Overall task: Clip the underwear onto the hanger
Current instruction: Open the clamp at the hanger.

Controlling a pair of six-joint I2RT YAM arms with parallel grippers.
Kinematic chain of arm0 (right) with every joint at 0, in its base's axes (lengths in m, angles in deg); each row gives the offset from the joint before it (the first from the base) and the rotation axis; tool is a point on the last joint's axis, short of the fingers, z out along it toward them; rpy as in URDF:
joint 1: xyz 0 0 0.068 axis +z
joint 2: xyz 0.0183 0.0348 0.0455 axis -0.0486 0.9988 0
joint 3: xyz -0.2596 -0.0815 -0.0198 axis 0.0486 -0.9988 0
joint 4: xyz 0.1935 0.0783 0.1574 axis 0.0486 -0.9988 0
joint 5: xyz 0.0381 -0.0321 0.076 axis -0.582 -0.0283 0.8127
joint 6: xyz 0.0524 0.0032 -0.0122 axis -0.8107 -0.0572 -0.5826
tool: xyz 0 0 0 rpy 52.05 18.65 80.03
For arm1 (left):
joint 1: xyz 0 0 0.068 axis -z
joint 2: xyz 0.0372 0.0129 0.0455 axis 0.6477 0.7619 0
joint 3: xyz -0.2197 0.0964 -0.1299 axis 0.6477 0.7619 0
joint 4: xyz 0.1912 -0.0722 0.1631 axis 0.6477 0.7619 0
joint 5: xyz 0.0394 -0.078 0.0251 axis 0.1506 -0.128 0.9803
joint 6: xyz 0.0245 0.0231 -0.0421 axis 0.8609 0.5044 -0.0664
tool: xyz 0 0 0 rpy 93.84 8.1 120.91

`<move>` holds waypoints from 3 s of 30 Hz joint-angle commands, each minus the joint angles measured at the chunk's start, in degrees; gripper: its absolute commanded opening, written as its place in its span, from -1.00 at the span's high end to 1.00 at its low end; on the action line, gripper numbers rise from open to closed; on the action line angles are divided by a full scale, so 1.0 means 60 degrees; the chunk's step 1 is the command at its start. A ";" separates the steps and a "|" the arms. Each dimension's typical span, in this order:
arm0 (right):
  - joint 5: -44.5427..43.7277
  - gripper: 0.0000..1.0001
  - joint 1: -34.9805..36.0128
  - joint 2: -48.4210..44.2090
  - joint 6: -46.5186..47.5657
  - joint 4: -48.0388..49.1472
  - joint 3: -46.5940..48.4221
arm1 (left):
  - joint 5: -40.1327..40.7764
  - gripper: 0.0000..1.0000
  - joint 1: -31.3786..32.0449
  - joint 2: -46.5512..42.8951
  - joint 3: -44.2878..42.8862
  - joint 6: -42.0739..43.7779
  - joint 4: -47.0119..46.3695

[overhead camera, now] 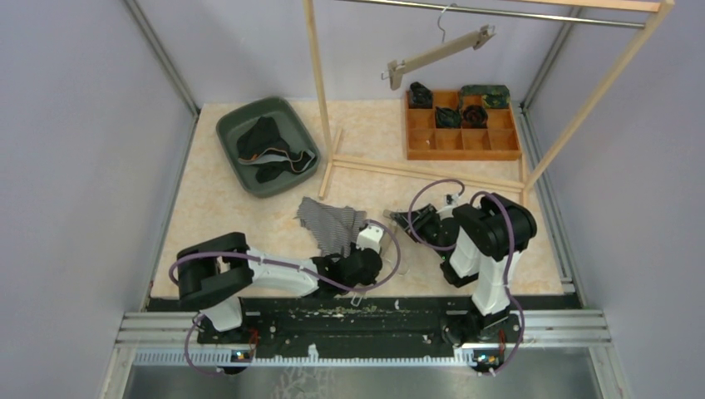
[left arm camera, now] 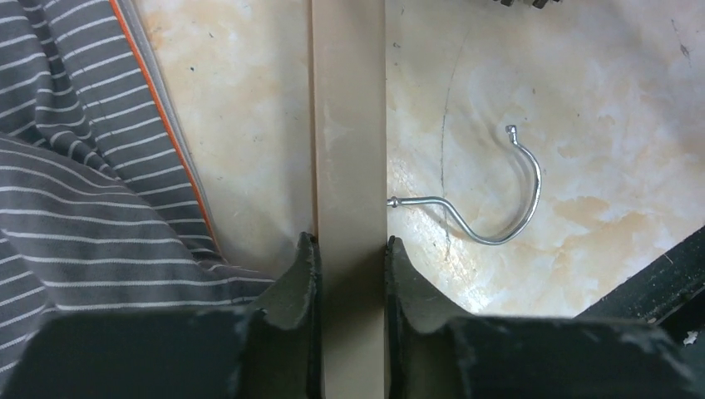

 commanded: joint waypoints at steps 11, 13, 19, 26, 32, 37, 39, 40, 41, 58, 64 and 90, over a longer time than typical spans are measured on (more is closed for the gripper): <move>0.0303 -0.07 -0.0095 0.0161 -0.0015 0.1965 0.0218 | -0.0072 1.00 0.0126 -0.0293 0.0240 -0.0100 -0.0218; 0.0295 -0.07 -0.0095 0.0166 -0.0018 0.1968 0.0200 | -0.0033 1.00 0.0144 -0.0331 0.0255 -0.0125 -0.0220; 0.0264 -0.08 -0.0166 0.0126 -0.0037 0.1968 0.0131 | 0.0121 1.00 0.0156 -0.0600 0.0399 -0.0196 -0.0187; 0.0283 0.26 -0.0177 0.0134 -0.0052 0.1968 0.0116 | 0.0138 1.00 0.0166 -0.0602 0.0395 -0.0211 -0.0118; 0.0217 1.00 -0.0182 0.0124 -0.0095 0.1968 0.0076 | 0.0163 1.00 0.0156 -0.0456 0.0327 -0.0207 -0.0133; 0.0173 1.00 -0.0183 0.0095 -0.0092 0.1967 0.0049 | 0.0180 1.00 0.0161 -0.0437 0.0275 -0.0185 -0.0122; 0.0175 1.00 -0.0183 0.0100 -0.0089 0.1968 0.0047 | 0.0182 1.00 0.0158 -0.0451 0.0270 -0.0183 -0.0132; 0.0162 1.00 -0.0183 0.0094 -0.0088 0.1968 0.0052 | 0.0177 1.00 0.0156 -0.0452 0.0265 -0.0177 -0.0125; 0.0166 1.00 -0.0183 0.0087 -0.0088 0.1963 0.0044 | 0.0181 1.00 0.0156 -0.0450 0.0246 -0.0175 -0.0100; 0.0472 0.43 -0.0183 0.0097 -0.0030 0.1968 0.0174 | 0.0377 1.00 0.0158 -0.0390 -0.0108 -0.0182 0.0229; 0.0467 0.16 -0.0197 0.0082 -0.0033 0.1968 0.0152 | 0.0506 1.00 0.0145 -0.0452 -0.0230 -0.0103 0.0349; 0.0171 1.00 -0.0285 -0.0129 -0.0073 0.1968 -0.0156 | 0.0655 1.00 0.0020 -0.0510 -0.0182 -0.0247 0.0544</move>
